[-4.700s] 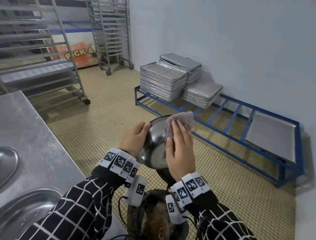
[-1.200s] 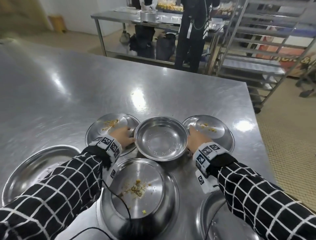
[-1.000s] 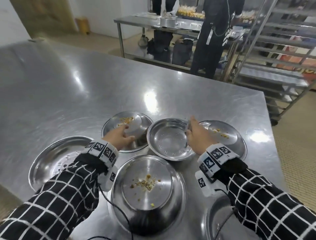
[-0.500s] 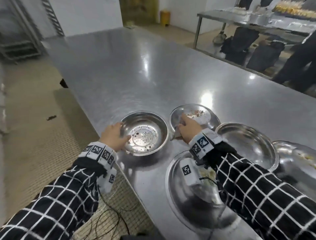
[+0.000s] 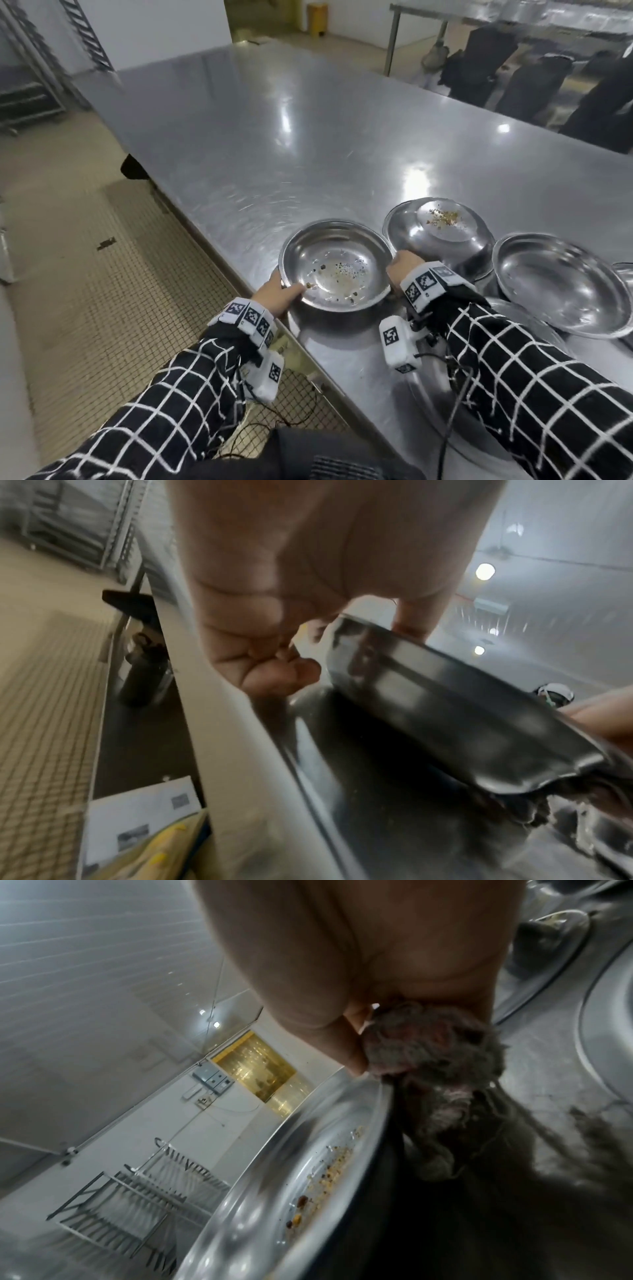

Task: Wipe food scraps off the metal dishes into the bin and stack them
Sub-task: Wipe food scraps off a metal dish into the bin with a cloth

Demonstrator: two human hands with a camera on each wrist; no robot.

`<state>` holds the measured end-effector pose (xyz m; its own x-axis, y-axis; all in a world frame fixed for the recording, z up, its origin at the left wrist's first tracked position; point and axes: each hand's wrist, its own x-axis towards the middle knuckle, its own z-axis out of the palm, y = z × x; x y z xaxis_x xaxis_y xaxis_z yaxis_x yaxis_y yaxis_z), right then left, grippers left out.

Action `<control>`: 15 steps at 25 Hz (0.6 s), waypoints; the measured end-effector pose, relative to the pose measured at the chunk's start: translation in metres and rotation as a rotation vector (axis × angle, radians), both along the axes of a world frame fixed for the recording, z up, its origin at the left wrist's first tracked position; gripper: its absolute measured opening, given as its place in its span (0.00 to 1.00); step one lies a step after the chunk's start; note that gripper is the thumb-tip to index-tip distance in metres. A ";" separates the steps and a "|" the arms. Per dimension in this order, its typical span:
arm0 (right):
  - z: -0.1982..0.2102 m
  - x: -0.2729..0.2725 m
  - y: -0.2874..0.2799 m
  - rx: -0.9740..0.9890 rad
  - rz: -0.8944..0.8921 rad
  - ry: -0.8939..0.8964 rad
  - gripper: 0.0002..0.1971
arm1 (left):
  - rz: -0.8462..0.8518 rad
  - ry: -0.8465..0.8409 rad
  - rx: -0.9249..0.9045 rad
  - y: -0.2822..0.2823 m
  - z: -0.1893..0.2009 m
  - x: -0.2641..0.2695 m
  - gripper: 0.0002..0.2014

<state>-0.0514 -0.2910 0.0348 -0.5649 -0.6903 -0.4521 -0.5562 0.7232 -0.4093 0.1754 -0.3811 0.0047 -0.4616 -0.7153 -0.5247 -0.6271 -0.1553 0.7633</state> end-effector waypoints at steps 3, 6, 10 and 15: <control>0.019 0.006 0.009 -0.160 -0.207 -0.049 0.12 | 0.065 0.189 -0.041 0.001 0.019 -0.011 0.31; 0.041 0.001 0.024 -0.361 -0.365 -0.105 0.16 | 0.066 0.320 -0.116 -0.002 0.045 -0.032 0.28; 0.079 -0.014 0.064 -0.631 -0.511 -0.102 0.15 | 0.010 0.481 -0.130 0.012 0.089 -0.071 0.27; 0.116 -0.046 0.164 -0.846 -0.697 0.007 0.17 | -0.165 0.630 -0.097 0.074 0.127 -0.145 0.15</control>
<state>-0.0976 -0.1265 0.1508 -0.9525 -0.3036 0.0218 -0.1380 0.3668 -0.9200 0.0308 -0.3068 0.1315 -0.7670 -0.6392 -0.0548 -0.0653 -0.0072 0.9978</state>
